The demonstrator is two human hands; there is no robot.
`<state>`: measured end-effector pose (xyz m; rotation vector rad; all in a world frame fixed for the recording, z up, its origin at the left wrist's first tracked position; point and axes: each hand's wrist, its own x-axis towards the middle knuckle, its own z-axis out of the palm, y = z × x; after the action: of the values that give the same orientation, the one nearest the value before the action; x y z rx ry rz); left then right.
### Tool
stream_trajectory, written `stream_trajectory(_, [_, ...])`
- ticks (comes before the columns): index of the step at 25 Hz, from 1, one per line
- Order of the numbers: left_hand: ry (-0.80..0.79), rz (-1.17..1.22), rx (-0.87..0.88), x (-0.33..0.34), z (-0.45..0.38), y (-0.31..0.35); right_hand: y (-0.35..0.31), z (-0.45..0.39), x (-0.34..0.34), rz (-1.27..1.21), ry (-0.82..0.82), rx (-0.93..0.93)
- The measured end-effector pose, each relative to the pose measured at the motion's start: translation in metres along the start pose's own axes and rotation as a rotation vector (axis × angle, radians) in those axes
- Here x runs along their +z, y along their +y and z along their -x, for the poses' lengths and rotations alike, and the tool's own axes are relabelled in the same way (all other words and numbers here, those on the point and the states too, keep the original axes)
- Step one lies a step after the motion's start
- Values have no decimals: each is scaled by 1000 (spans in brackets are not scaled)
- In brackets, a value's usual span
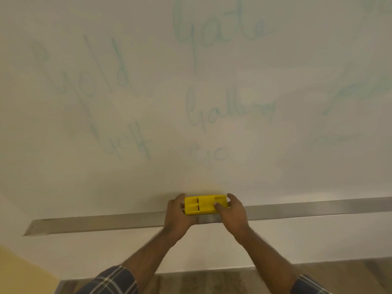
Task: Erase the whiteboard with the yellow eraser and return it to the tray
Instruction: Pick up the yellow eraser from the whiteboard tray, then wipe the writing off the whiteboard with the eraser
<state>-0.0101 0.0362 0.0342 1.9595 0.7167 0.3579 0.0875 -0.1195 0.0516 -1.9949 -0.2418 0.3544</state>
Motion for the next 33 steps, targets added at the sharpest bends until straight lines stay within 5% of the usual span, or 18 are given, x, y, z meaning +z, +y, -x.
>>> stream_trajectory(18, [377,-332,787,-196,-15,118,-198,34,2,-61,286,-789])
stream_trajectory(28, [547,-542,1115,-304,-31,248,-351,39,-65,657,674,-1353])
stream_trajectory(33, [638,-648,1207,-343,-28,291,-416,47,-70,826,636,-1632])
